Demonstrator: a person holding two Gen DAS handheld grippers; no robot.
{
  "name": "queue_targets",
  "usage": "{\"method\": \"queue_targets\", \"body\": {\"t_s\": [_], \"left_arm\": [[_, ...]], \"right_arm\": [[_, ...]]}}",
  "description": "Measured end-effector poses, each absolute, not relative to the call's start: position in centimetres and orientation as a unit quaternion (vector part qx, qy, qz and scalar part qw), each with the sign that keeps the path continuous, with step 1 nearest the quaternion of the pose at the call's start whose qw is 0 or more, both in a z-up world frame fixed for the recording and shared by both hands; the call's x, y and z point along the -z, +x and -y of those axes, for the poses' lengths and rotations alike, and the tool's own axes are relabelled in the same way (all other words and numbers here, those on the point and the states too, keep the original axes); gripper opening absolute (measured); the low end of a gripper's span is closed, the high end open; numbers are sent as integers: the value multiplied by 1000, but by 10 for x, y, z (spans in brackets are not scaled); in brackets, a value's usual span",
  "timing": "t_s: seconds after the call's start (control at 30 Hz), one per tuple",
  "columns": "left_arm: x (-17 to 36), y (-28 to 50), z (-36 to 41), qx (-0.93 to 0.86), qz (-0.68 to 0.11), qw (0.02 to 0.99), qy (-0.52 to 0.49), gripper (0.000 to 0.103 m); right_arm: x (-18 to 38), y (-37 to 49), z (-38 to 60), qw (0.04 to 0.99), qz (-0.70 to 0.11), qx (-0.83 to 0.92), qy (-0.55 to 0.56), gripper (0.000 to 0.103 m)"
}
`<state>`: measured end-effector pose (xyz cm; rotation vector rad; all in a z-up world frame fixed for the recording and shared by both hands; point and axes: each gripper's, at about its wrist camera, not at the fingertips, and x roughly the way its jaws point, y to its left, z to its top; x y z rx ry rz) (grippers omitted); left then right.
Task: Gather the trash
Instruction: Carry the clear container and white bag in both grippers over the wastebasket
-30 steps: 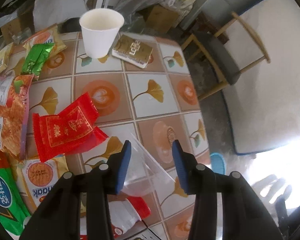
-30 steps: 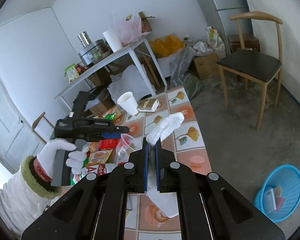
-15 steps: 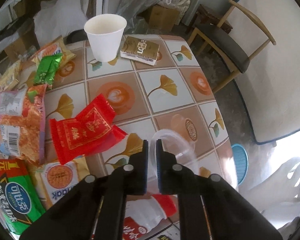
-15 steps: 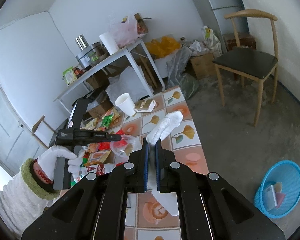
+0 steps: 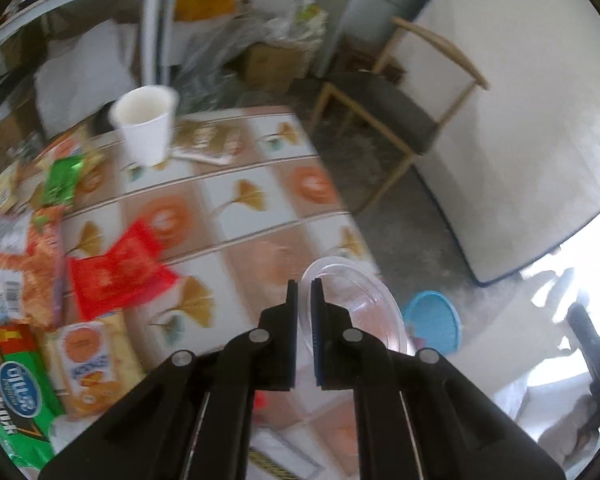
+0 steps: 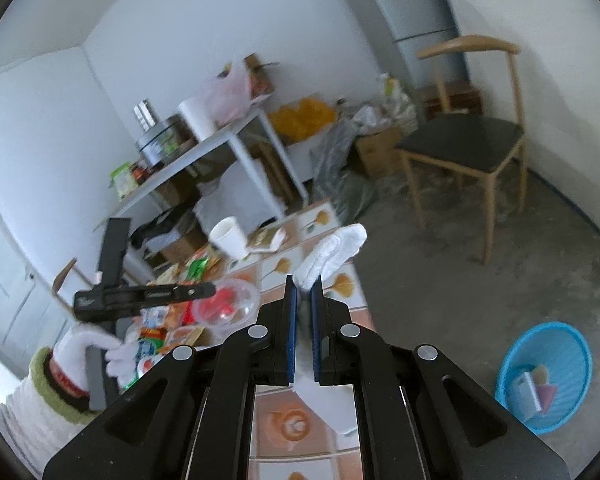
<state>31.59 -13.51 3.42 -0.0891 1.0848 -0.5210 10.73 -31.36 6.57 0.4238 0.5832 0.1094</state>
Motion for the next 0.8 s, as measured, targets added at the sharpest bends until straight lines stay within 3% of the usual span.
{"method": "queue_targets", "body": {"t_s": [0.4,0.8], "left_arm": [[-23,256,322,378,-514,770,17,6],[59,209,483,409,-547,725,89,6]], "right_arm": [[-48,44,424,924,-282,87,242,5],[40,26,520,868,-324,183,328,5]]}}
